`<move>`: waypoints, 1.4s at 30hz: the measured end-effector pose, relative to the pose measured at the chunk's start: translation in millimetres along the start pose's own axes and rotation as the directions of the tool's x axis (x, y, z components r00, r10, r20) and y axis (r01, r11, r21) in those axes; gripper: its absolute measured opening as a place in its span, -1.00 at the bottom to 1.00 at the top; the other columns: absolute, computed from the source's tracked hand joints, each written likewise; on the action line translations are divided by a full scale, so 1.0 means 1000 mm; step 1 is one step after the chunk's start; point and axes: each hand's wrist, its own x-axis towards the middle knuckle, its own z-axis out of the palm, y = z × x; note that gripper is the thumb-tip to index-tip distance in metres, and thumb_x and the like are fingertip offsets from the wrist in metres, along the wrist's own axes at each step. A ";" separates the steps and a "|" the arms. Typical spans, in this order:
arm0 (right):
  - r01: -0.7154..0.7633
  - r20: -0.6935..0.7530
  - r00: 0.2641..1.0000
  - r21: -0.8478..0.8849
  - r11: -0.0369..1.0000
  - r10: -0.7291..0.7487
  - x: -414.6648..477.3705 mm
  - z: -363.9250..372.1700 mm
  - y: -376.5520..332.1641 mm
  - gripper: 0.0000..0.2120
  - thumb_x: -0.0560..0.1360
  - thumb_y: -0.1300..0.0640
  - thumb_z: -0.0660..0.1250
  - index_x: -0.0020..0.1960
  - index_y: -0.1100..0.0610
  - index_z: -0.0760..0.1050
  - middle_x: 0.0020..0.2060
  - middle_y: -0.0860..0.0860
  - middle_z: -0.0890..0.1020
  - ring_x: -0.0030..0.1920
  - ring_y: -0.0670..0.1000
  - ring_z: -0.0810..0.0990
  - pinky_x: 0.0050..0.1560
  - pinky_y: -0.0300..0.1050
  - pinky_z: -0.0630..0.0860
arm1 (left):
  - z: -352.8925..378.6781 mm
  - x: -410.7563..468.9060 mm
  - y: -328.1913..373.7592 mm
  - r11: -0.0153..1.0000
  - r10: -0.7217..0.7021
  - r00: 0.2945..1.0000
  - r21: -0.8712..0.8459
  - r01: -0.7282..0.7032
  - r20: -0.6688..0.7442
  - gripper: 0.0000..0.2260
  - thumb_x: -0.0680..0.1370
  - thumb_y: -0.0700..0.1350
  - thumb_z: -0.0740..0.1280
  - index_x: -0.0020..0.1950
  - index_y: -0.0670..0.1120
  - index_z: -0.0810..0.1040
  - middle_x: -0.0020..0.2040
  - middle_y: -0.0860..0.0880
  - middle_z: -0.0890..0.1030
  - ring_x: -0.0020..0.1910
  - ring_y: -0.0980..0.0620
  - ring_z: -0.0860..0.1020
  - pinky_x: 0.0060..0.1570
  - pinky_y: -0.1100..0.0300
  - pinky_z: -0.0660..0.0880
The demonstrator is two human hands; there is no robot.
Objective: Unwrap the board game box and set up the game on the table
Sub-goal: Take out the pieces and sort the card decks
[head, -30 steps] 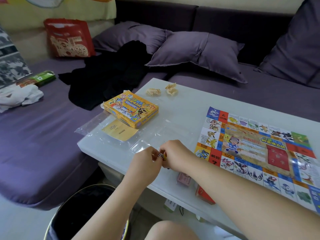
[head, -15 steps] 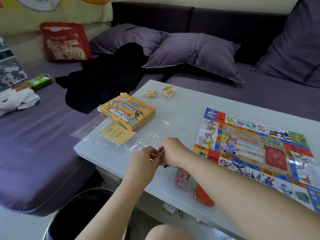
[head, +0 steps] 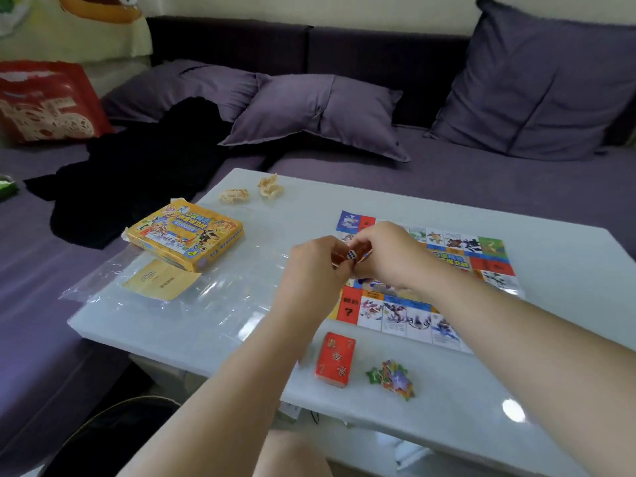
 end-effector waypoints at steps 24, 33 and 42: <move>-0.452 -0.345 0.801 0.187 0.872 0.489 -0.236 -0.063 0.315 -0.85 0.39 0.25 0.40 -0.22 0.00 0.57 -0.29 -0.04 0.59 -0.32 -0.04 0.59 -0.25 -0.16 0.51 | 0.325 -0.093 0.163 0.991 0.099 0.840 -0.126 -0.037 0.533 -0.86 0.53 -0.14 0.31 0.04 -0.08 0.63 -0.05 0.00 0.65 -0.17 0.07 0.55 -0.28 0.36 0.40; -0.391 -0.336 0.844 0.145 0.909 0.417 -0.226 -0.059 0.329 -0.70 0.43 0.24 0.40 0.15 0.12 0.59 -0.03 -0.01 0.57 -0.11 -0.08 0.50 -0.11 -0.34 0.37 | 0.328 -0.086 0.154 0.995 -0.013 0.872 -0.082 0.061 0.489 -0.87 0.50 -0.14 0.35 0.01 -0.09 0.63 -0.16 0.01 0.64 -0.20 0.06 0.57 -0.22 0.26 0.47; -0.522 -0.313 0.788 0.117 0.845 0.530 -0.250 -0.064 0.326 -0.43 0.38 0.05 0.48 0.35 -0.02 0.41 0.21 -0.01 0.41 0.17 -0.01 0.45 0.09 -0.16 0.43 | 0.321 -0.083 0.160 0.999 -0.026 0.790 0.037 0.005 0.613 -0.64 0.49 -0.04 0.39 0.25 -0.11 0.50 0.01 0.00 0.57 -0.14 0.06 0.54 -0.28 0.30 0.46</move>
